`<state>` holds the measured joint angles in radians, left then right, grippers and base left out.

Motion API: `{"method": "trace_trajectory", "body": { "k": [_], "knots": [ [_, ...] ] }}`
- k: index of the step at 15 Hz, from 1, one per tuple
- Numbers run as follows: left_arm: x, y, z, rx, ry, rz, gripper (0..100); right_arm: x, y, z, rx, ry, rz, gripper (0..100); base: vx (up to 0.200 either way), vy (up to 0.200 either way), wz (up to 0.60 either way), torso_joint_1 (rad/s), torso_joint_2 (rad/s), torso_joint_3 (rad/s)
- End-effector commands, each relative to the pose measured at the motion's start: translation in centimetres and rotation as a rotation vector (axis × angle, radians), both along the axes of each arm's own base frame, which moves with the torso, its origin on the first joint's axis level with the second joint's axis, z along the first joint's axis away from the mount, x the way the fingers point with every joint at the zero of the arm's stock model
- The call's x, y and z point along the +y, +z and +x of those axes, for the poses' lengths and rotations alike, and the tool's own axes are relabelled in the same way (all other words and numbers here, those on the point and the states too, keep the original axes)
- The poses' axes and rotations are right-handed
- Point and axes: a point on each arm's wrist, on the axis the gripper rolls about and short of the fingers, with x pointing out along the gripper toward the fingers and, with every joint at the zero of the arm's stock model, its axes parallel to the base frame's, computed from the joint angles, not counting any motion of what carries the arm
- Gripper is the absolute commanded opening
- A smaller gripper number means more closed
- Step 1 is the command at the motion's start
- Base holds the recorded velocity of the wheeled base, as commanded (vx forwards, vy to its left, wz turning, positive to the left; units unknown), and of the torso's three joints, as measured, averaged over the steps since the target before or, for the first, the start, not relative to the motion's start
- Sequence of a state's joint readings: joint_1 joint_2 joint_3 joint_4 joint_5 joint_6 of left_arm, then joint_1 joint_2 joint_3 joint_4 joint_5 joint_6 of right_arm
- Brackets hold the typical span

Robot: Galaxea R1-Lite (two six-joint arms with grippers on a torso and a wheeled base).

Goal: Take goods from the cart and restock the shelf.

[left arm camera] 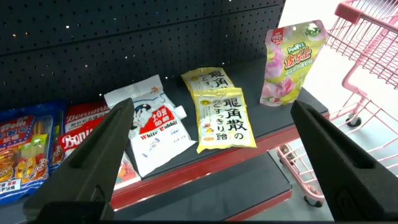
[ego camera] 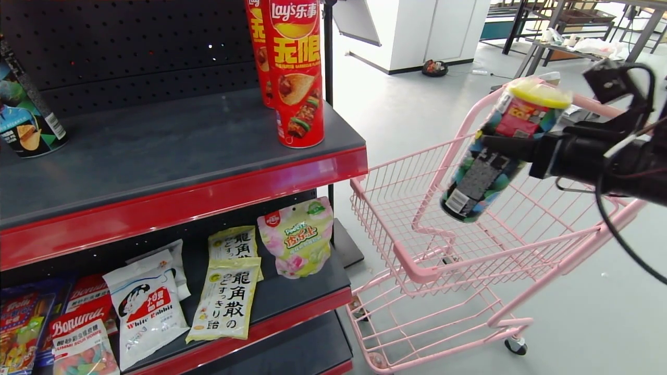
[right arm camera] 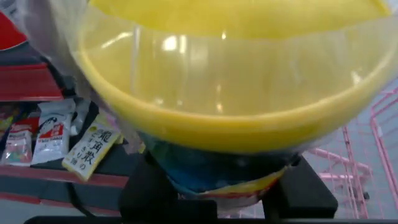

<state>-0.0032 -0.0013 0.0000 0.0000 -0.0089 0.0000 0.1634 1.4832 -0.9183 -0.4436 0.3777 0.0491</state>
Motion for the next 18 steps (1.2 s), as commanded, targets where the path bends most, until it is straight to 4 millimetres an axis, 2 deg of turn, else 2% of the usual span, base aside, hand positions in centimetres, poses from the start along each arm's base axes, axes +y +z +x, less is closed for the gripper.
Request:
{"method": "trace_trajectory", "body": {
  "k": [1, 2, 3, 4, 5, 8, 12, 18],
  "knots": [
    [0.0, 0.0, 0.0, 0.001, -0.002, 0.000, 100, -2.3, 4.8, -12.5, -0.006, -0.083, -0.051, 0, 0.000, 0.000, 0.00, 0.000, 0.00, 0.000],
    [0.0, 0.0, 0.0, 0.001, -0.002, -0.002, 100, -3.2, 4.2, -15.6, 0.049, -0.172, -0.104, 0, 0.000, 0.000, 0.00, 0.000, 0.00, 0.000],
    [0.0, 0.0, 0.0, 0.003, -0.002, 0.000, 100, -3.6, 3.5, -17.6, 0.084, -0.223, -0.136, 0, 0.000, 0.000, 0.00, 0.000, 0.00, 0.000],
    [0.0, 0.0, 0.0, 0.006, -0.003, 0.000, 100, -3.8, 2.2, -19.2, 0.100, -0.217, -0.140, 0, 0.000, 0.000, 0.00, 0.000, 0.00, 0.000],
    [0.0, 0.0, 0.1, 0.012, -0.003, 0.002, 100, -4.1, -0.1, -21.0, 0.105, -0.224, -0.142, 0, 0.000, 0.000, 0.00, 0.000, 0.00, 0.000],
    [0.0, 0.0, 0.1, 0.012, -0.005, 0.003, 100, -4.6, -3.5, -24.1, 0.083, -0.259, -0.148, 0, 0.000, 0.000, 0.00, 0.000, 0.00, 0.000],
    [0.0, 0.0, 0.1, 0.010, -0.005, 0.003, 100, -4.7, -5.8, -24.8, 0.080, -0.248, -0.231, 0, 0.000, 0.000, 0.00, 0.000, 0.00, 0.000],
    [0.0, 0.0, 0.1, 0.010, -0.005, 0.005, 100, -4.7, -6.2, -24.9, 0.086, -0.254, -0.234, 0, 0.000, 0.000, 0.00, 0.020, -0.09, -0.064]
  ]
}}
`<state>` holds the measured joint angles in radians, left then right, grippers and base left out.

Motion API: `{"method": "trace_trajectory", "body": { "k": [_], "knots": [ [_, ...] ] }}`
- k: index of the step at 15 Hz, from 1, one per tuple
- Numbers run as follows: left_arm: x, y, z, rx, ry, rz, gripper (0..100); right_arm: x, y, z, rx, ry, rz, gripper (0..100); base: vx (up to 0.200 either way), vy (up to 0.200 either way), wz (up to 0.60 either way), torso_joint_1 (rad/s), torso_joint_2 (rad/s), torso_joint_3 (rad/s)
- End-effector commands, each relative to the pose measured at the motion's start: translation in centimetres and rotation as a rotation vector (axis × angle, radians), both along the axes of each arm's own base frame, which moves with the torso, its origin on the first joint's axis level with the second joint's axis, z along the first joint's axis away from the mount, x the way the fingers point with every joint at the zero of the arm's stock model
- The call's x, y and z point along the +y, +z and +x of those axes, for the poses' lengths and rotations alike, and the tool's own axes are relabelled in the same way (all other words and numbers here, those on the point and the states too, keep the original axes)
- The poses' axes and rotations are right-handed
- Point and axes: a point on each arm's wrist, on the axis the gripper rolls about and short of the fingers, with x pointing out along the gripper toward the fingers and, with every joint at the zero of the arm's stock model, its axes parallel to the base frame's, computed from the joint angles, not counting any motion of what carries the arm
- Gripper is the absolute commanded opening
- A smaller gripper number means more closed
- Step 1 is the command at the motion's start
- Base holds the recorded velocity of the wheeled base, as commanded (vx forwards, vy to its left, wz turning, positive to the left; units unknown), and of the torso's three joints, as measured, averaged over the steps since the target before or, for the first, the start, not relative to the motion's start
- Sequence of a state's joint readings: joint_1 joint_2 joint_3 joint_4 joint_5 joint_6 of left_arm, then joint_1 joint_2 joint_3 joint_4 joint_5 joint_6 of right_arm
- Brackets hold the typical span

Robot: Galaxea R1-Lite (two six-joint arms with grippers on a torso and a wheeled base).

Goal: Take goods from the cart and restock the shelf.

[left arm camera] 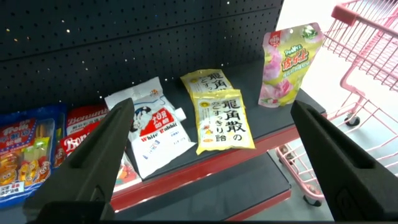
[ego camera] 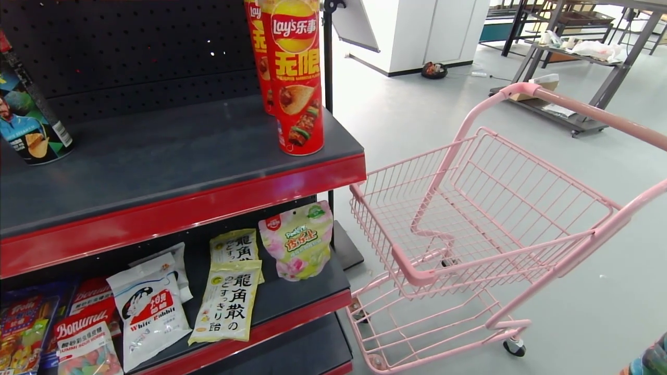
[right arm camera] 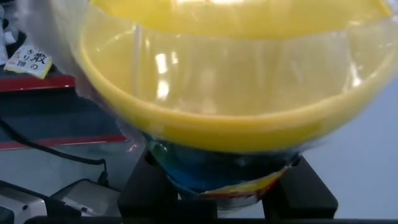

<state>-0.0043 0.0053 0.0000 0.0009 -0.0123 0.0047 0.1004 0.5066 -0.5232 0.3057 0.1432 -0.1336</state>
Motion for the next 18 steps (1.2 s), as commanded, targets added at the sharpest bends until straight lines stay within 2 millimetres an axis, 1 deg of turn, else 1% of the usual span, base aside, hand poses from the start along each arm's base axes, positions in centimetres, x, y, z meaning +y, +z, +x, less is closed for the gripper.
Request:
{"method": "trace_trajectory", "body": {
  "k": [1, 6, 13, 18],
  "knots": [
    [0.00, 0.02, 0.03, 0.003, 0.000, 0.000, 100, -0.01, -0.04, -0.09, -0.004, 0.002, 0.001, 0, 0.000, 0.000, 0.00, 0.105, -0.41, -0.290],
    [0.00, 0.01, 0.01, 0.000, 0.000, 0.000, 100, 0.01, -0.04, 0.03, 0.002, 0.002, -0.001, 0, 0.000, 0.000, 0.00, 0.154, -0.51, -0.350],
    [0.00, 0.01, 0.01, 0.000, 0.000, 0.000, 100, 0.02, 0.08, 0.09, -0.003, 0.004, -0.003, 0, 0.000, 0.000, 0.00, 0.210, -0.58, -0.370],
    [0.00, 0.01, 0.01, 0.000, 0.000, 0.000, 100, 0.03, 0.16, 0.22, 0.000, 0.009, -0.009, 0, 0.000, 0.000, 0.00, 0.171, -0.42, -0.257]
  ]
}}
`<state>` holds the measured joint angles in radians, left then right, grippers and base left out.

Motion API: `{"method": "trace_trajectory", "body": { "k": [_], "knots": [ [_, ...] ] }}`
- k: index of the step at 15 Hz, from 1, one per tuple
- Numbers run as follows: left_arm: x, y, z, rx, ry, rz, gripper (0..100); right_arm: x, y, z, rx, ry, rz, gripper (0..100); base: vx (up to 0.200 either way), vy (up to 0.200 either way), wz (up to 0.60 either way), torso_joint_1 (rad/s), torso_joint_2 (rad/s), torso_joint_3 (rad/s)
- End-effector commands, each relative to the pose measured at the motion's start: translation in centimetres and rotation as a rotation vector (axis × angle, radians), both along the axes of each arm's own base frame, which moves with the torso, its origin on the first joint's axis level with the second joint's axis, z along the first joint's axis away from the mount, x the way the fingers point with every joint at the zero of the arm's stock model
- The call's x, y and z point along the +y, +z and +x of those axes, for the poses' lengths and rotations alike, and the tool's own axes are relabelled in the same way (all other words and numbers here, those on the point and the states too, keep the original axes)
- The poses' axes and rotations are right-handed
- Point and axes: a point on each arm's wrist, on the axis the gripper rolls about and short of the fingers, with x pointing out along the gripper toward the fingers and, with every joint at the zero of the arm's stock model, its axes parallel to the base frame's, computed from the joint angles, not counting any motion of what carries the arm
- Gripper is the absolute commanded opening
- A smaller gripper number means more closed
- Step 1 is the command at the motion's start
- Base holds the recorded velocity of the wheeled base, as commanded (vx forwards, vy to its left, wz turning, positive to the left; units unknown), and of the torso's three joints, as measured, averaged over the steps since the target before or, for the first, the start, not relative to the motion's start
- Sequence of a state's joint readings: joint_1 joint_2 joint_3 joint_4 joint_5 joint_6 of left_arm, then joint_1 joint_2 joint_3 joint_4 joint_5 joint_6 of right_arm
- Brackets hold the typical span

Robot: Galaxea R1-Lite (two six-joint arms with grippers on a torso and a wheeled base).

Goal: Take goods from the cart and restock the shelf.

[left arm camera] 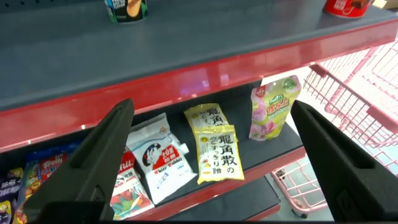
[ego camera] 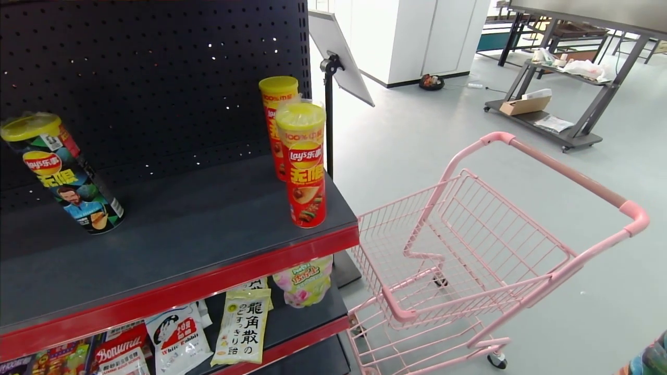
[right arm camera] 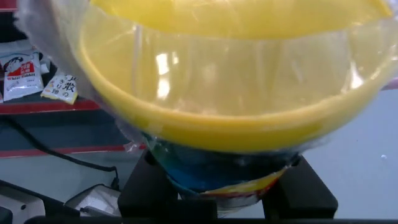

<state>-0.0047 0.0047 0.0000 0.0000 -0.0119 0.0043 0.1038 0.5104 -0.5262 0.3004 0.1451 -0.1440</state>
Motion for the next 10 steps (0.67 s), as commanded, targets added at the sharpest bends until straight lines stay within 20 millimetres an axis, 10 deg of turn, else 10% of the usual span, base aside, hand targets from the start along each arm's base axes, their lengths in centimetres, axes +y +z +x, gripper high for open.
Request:
{"method": "trace_trajectory", "body": {
  "k": [1, 4, 10],
  "knots": [
    [0.0, 0.0, 0.0, 0.001, 0.000, 0.000, 100, 0.0, 0.0, 0.2, 0.008, 0.003, -0.001, 0, 0.000, 0.000, 0.00, 0.159, -0.38, -0.222],
    [0.0, 0.0, 0.0, 0.001, 0.000, 0.000, 100, 0.1, 0.6, 1.0, 0.009, 0.018, 0.002, 0, 0.000, 0.000, 0.00, 0.152, -0.37, -0.209],
    [0.0, 0.0, 0.0, -0.003, 0.000, 0.000, 100, 1.2, 2.5, 8.5, 0.025, 0.119, 0.024, 0, 0.000, 0.000, 0.00, 0.008, -0.02, -0.011]
  ]
}}
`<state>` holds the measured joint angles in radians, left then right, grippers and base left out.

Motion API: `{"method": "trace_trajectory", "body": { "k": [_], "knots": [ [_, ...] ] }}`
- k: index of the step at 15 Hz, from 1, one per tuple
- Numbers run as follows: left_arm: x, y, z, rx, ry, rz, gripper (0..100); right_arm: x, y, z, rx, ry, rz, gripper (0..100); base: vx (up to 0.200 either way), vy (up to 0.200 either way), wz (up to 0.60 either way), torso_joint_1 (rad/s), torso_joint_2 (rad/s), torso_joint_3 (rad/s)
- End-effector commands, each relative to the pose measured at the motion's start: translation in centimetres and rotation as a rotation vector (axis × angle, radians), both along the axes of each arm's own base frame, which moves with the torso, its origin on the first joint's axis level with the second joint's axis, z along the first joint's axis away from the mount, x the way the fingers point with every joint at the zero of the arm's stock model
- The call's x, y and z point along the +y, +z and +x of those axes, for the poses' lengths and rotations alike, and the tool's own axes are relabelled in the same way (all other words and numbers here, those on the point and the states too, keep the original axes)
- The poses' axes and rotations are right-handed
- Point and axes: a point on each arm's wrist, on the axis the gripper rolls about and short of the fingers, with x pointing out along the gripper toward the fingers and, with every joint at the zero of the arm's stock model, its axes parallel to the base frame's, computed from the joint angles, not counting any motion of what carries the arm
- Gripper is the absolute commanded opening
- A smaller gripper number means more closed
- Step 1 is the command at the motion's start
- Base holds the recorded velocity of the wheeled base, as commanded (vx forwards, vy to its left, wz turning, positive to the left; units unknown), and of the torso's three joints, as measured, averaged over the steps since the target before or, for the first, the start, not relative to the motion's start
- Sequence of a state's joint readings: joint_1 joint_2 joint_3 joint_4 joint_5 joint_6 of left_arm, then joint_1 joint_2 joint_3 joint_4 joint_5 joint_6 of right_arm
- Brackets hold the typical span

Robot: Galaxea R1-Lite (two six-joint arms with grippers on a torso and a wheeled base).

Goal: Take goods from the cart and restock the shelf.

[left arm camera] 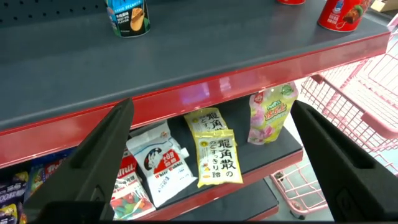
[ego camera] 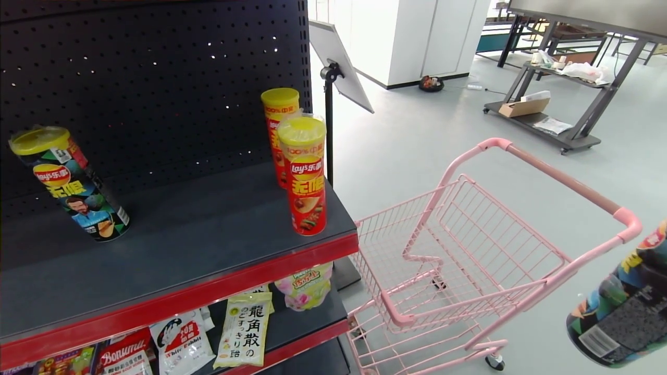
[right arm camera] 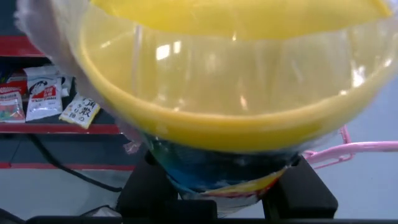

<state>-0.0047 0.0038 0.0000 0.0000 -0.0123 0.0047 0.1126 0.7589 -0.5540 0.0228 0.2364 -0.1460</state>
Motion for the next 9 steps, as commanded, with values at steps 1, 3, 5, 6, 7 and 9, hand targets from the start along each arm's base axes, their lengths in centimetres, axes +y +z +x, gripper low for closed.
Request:
{"method": "trace_trajectory", "body": {
  "k": [1, 3, 5, 6, 7, 9],
  "knots": [
    [0.00, -0.01, -0.02, -0.002, 0.000, 0.000, 100, 0.45, 0.11, 3.18, 0.083, 0.031, -0.009, 0, 0.000, 0.000, 0.00, 0.000, 0.00, 0.000],
    [0.00, -0.01, -0.02, -0.002, 0.000, 0.000, 100, 0.76, 0.47, 4.11, 0.097, 0.051, -0.011, 0, 0.000, 0.000, 0.00, 0.000, 0.00, 0.000],
    [0.00, -0.01, -0.02, -0.002, 0.000, 0.000, 100, 0.91, 0.09, 4.09, 0.112, 0.066, -0.013, 0, 0.000, 0.000, 0.60, 0.002, 0.00, 0.002],
    [0.00, -0.01, -0.02, -0.002, 0.000, 0.000, 100, 0.95, -0.13, 4.00, 0.116, 0.071, -0.014, 0, 0.000, 0.000, 0.60, 0.007, 0.00, -0.002],
    [0.00, -0.01, -0.02, -0.002, 0.000, 0.000, 100, 0.97, -0.22, 3.91, 0.118, 0.074, -0.014, 0, 0.000, 0.000, 0.60, 0.002, -0.01, 0.002],
    [0.00, -0.01, -0.02, -0.002, 0.000, -0.002, 100, 0.96, -0.29, 3.83, 0.119, 0.075, -0.014, 0, 0.000, 0.000, 0.60, 0.012, 0.00, -0.005]
  ]
}}
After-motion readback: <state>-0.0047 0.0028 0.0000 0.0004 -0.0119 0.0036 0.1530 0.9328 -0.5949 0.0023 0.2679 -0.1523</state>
